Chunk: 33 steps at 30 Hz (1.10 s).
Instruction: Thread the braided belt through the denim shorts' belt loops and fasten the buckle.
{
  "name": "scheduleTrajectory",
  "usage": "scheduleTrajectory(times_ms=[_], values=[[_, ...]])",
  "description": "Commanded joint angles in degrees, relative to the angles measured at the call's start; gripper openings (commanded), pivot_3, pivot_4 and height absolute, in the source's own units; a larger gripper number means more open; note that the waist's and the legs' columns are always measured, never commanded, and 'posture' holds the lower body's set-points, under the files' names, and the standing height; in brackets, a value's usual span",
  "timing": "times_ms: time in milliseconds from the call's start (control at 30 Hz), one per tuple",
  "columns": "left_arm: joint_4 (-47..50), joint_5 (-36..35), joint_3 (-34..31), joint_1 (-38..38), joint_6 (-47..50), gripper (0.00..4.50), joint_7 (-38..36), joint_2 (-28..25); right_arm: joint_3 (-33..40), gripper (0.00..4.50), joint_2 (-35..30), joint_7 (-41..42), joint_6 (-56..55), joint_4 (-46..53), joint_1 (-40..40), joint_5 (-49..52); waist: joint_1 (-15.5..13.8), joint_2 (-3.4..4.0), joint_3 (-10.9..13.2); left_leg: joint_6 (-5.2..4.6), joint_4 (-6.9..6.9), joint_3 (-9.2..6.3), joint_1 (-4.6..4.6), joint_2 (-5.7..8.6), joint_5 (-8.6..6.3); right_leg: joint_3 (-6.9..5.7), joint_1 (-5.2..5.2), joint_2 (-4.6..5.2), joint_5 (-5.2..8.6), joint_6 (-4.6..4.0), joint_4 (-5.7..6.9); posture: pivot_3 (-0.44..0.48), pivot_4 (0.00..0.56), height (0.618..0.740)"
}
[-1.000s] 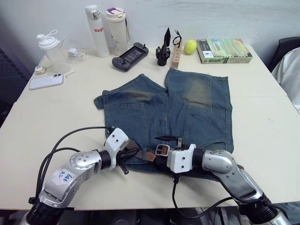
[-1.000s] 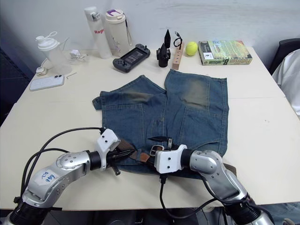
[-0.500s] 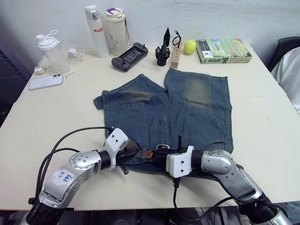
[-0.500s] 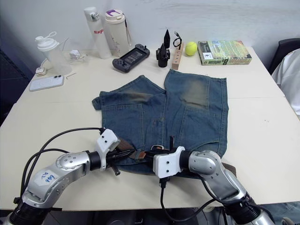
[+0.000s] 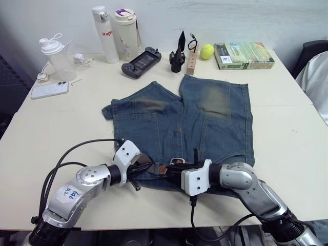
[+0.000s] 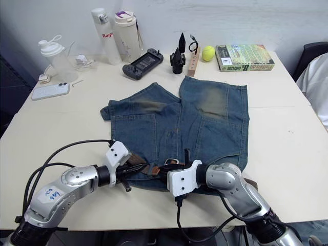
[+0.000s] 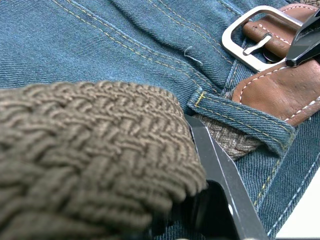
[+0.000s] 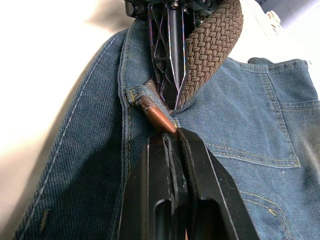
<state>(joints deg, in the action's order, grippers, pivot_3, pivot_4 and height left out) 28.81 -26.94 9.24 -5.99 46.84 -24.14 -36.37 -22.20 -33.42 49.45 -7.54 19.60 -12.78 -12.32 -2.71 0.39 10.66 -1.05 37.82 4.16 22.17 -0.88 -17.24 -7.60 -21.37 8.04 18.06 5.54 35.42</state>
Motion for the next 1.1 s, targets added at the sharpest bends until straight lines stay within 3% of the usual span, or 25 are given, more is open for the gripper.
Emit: scheduleTrajectory(times_ms=[33, 233, 300, 433, 567, 867, 1067, 1100], values=[[-3.28, 1.29, 3.76, 2.81, 4.22, 0.00, -0.71, 0.55, -1.18, 0.07, 0.34, 0.27, -1.30, 0.17, -0.08, 0.24, -0.01, 0.00, -0.01, 0.00, 0.00, 0.00, 0.00, 0.00, 0.00, 0.00, 0.00, 0.00, 0.00, 0.00, 0.00, 0.000, 0.150, 0.717], [-3.21, 1.41, 3.38, 2.96, 3.84, 0.00, -0.91, 1.00, -1.70, 0.07, 0.45, 0.49, -1.25, 0.40, -0.42, -0.27, -0.01, 0.00, -0.01, 0.00, 0.00, 0.00, 0.00, 0.00, 0.00, 0.00, 0.00, 0.01, 0.00, 0.00, 0.01, 0.000, 0.150, 0.717], [-2.57, -1.45, 0.23, 3.41, 3.44, 0.00, -1.09, 3.02, -1.55, 0.07, 0.25, 0.27, -1.11, 0.37, -0.36, -0.80, 0.04, 0.00, -0.01, 0.00, 0.00, 0.00, 0.00, 0.00, 0.00, 0.00, 0.00, 0.01, 0.00, 0.00, 0.01, 0.000, 0.150, 0.717], [0.20, -2.35, -1.45, 4.54, 1.29, 1.69, -4.71, 2.21, -1.03, 0.00, 0.06, 0.37, -0.94, 0.03, -0.35, -0.56, 0.17, -0.06, 0.01, 0.01, 0.00, 0.01, 0.02, -0.03, 0.01, -0.01, -0.04, -0.02, 0.00, -0.01, 0.02, 0.000, 0.150, 0.717], [2.47, -7.58, -7.99, 6.69, 2.43, 3.36, -6.63, 2.39, -0.18, 0.00, 0.12, -0.03, -1.52, -0.31, -0.51, -0.08, 0.76, -0.14, 0.07, 0.01, -0.01, 0.01, 0.06, -0.03, 0.00, -0.01, -0.07, -0.02, 0.00, -0.01, 0.01, 0.000, 0.150, 0.717], [7.61, -18.34, -19.75, 16.69, 1.52, 3.36, -19.94, -5.90, 1.20, 0.00, -0.40, -0.93, -6.65, -1.86, -1.28, 0.98, 1.56, -0.27, 0.25, 0.03, -0.10, 0.01, 0.14, -0.04, -0.01, -0.04, -0.17, -0.03, 0.02, -0.04, -0.07, 0.000, 0.150, 0.717], [8.80, -25.05, -24.49, 19.89, 2.49, 3.36, -23.56, -7.96, 1.13, 0.00, -0.32, -0.99, -8.51, -2.98, -1.64, 1.26, 1.36, -0.38, 0.42, 0.03, -0.09, 0.01, 0.15, -0.03, 0.00, -0.03, -0.17, 0.03, 0.03, -0.05, -0.07, 0.000, 0.150, 0.717], [8.81, -26.44, -25.86, 20.74, 2.65, 3.12, -24.68, -8.48, 1.15, 0.00, -0.30, -1.07, -8.78, -3.32, -1.81, 1.21, 1.40, -0.38, 0.43, 0.03, -0.09, 0.01, 0.15, -0.03, 0.00, -0.03, -0.17, 0.03, 0.03, -0.05, -0.06, 0.000, 0.150, 0.717]])
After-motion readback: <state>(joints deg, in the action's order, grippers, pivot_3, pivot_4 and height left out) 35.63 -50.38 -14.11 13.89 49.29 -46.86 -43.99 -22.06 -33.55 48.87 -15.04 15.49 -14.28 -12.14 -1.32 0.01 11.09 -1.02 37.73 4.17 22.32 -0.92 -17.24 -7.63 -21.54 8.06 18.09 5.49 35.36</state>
